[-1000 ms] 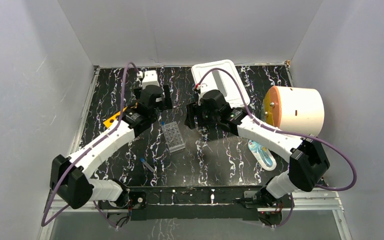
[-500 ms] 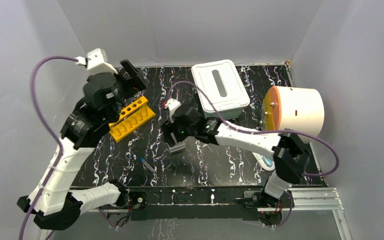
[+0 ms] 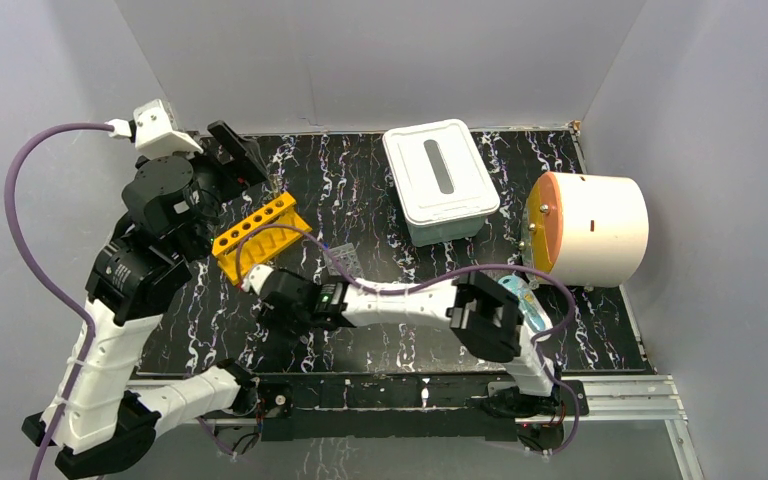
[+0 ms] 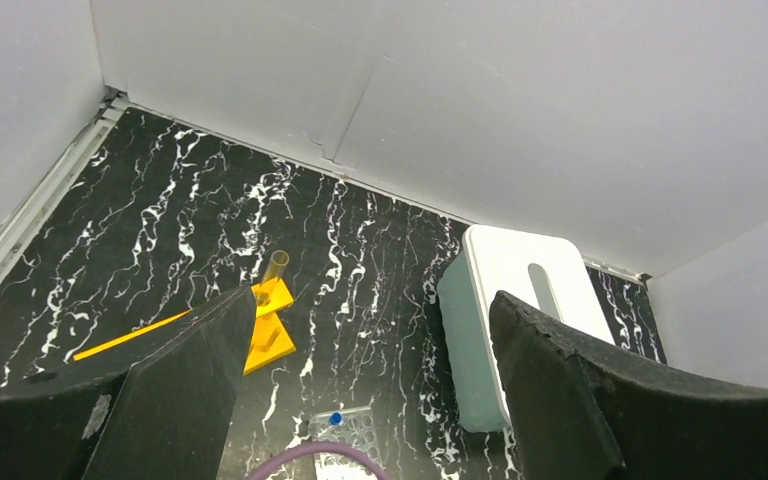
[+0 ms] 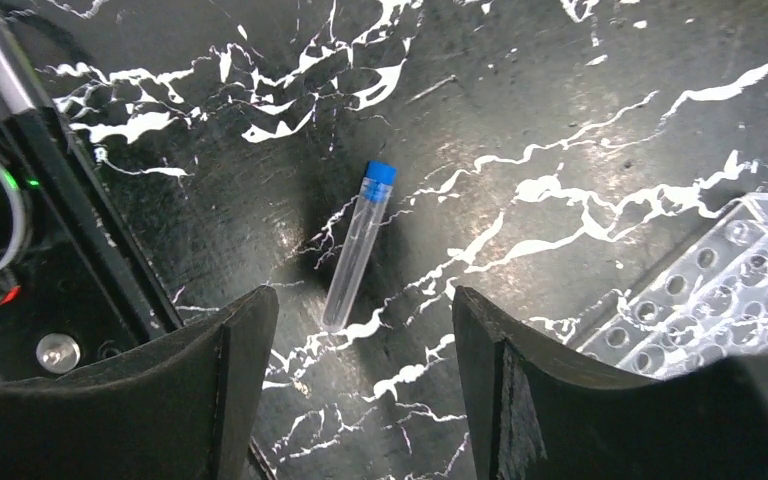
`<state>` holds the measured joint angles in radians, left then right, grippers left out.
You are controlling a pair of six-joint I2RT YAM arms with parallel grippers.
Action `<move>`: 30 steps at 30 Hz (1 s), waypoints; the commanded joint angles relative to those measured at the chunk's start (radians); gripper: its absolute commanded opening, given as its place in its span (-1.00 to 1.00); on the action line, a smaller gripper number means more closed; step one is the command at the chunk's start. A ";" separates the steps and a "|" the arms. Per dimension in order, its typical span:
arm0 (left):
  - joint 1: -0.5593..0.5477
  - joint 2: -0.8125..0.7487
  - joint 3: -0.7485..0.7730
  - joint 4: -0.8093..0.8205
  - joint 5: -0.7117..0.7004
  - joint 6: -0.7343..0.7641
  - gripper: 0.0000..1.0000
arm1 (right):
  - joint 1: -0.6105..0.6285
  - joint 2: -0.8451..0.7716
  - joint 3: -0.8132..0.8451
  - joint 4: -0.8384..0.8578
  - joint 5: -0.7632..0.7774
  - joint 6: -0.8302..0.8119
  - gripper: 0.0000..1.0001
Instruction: Organize the chemistry lab equipment
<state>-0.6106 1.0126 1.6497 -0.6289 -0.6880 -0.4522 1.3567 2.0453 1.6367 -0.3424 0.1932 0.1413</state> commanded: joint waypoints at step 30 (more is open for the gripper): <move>0.003 -0.021 0.021 -0.064 -0.019 0.023 0.74 | 0.017 0.297 0.271 -0.309 -0.063 0.030 -0.38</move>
<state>-0.6106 1.0004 1.6508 -0.6853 -0.6971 -0.4309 1.3872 2.2940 1.8812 -0.6044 0.1761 0.1539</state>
